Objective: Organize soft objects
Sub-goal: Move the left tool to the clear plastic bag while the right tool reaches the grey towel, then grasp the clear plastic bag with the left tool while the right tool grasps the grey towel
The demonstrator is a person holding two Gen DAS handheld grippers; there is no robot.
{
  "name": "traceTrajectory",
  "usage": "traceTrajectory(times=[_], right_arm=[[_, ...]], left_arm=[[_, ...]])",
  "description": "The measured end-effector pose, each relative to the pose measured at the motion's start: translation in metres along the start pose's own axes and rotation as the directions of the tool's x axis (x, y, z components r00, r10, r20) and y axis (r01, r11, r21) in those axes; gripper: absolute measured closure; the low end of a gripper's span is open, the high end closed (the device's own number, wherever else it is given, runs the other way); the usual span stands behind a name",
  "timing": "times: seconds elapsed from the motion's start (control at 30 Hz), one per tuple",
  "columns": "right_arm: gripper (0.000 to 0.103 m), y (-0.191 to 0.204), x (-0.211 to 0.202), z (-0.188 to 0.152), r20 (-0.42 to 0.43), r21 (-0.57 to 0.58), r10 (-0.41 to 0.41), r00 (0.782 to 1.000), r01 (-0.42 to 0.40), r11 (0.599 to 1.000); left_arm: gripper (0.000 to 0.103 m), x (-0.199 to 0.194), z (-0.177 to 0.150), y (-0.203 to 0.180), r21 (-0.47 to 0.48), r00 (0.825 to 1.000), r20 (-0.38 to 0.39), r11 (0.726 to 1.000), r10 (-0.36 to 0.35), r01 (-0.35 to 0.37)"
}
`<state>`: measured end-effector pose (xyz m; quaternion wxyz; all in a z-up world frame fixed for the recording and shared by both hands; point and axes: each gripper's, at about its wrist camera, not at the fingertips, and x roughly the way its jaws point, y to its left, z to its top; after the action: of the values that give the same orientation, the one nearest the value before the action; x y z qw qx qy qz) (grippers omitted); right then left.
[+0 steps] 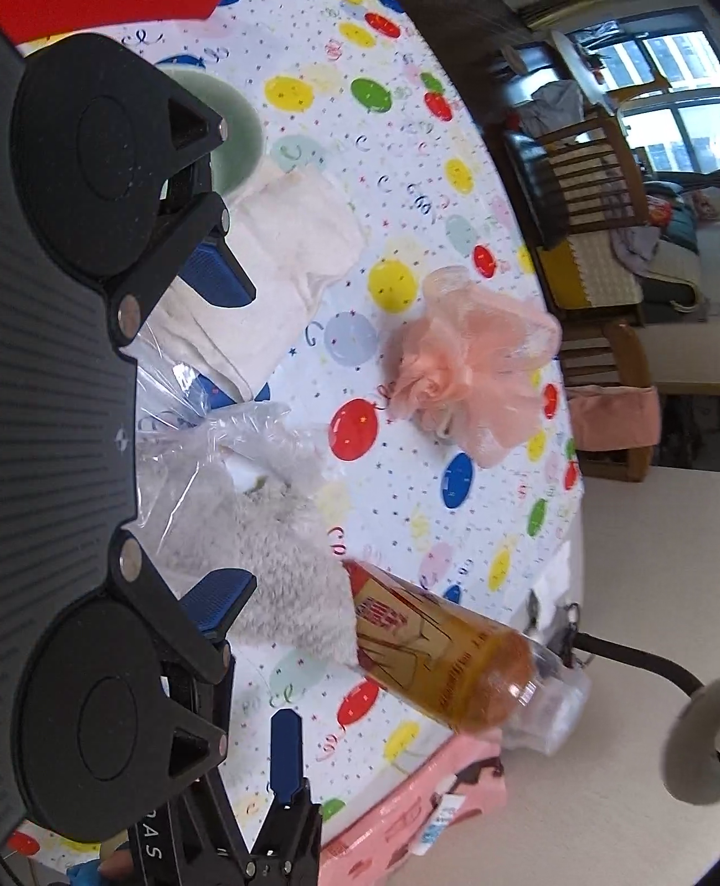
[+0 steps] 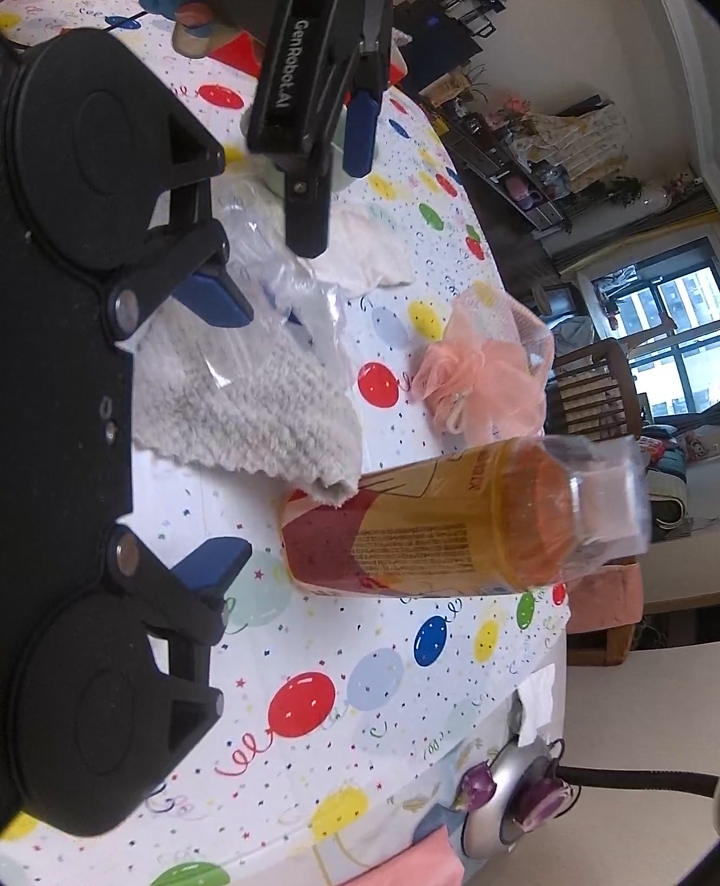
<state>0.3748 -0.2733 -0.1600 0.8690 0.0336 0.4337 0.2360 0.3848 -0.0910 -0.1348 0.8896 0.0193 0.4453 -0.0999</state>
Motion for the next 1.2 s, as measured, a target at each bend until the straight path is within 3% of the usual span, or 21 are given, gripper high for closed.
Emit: traceTrajectory(times=[0.3, 0.63, 1.2], right_arm=[[0.028, -0.002, 0.032, 0.006, -0.031, -0.051, -0.005, 1.000, 0.003, 0.999], [0.032, 0.002, 0.050, 0.011, -0.055, -0.107, 0.017, 0.998, -0.023, 0.994], [0.067, 0.004, 0.053, 0.010, -0.076, -0.093, 0.041, 0.996, -0.048, 0.995]], left_arm=[[0.012, 0.038, 0.005, -0.002, -0.048, 0.998, -0.066, 0.999, 0.010, -0.013], [0.043, 0.058, 0.002, 0.010, -0.122, 0.993, -0.115, 0.993, -0.020, 0.005], [0.063, 0.070, -0.004, 0.011, -0.159, 0.986, -0.158, 0.987, -0.046, 0.021]])
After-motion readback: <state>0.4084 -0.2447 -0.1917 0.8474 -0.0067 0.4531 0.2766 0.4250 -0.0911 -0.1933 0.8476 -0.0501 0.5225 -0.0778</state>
